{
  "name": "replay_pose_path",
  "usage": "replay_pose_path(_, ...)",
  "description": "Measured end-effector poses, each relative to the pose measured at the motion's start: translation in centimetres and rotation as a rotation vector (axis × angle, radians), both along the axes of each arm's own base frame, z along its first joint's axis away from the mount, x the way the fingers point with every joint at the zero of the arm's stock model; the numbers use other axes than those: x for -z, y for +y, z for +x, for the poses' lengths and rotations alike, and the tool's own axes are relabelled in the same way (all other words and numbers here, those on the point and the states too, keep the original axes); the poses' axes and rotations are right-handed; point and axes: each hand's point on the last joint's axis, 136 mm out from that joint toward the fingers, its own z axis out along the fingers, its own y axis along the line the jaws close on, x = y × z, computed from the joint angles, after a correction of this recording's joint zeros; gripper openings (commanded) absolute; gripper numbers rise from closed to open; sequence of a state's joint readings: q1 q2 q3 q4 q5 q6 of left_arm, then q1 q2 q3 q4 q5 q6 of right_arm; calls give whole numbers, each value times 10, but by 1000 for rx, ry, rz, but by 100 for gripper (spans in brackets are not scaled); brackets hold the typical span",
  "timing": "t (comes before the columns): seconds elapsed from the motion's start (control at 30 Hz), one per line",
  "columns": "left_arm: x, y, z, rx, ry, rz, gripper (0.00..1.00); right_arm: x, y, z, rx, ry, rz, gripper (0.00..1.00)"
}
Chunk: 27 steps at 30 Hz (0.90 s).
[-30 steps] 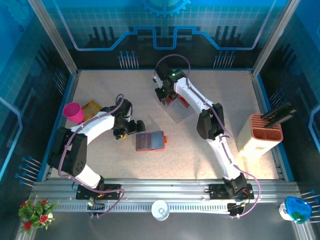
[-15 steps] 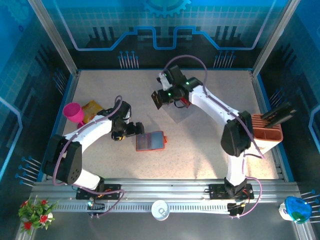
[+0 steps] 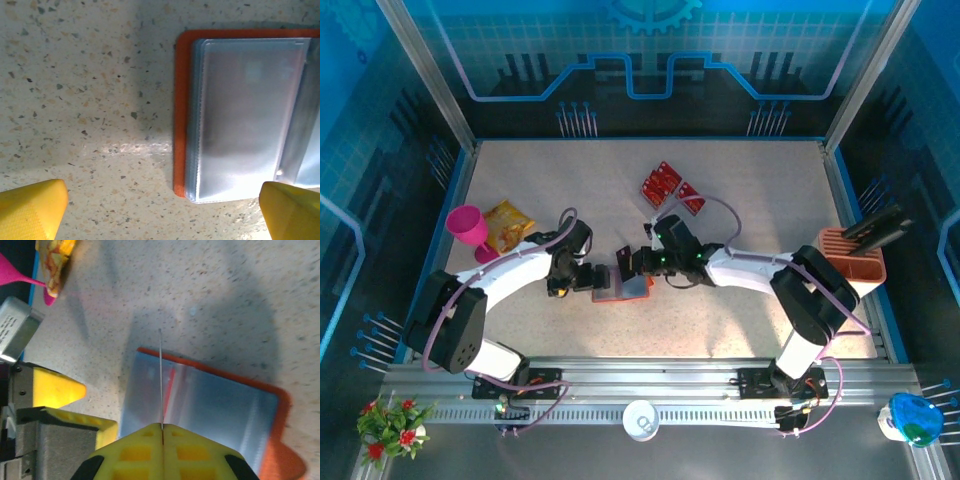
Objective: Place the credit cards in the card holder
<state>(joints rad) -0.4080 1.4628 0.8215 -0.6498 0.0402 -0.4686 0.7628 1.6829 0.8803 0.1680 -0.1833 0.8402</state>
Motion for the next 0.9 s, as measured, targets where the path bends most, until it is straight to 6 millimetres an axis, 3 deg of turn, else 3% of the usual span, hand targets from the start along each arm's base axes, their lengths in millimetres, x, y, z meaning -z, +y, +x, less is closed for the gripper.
replay_pose_path(0.17,1,2,1,-1,-3,12,99,4,8,-9,32,-33,55,0)
replay_pose_path(0.57,12,3,0,-2,25,32,99,2,8,-3,120,-85,121,0)
replay_pose_path(0.9,18,8,-3,-4,37,60,99,17,7,-8,135,-69,115,0)
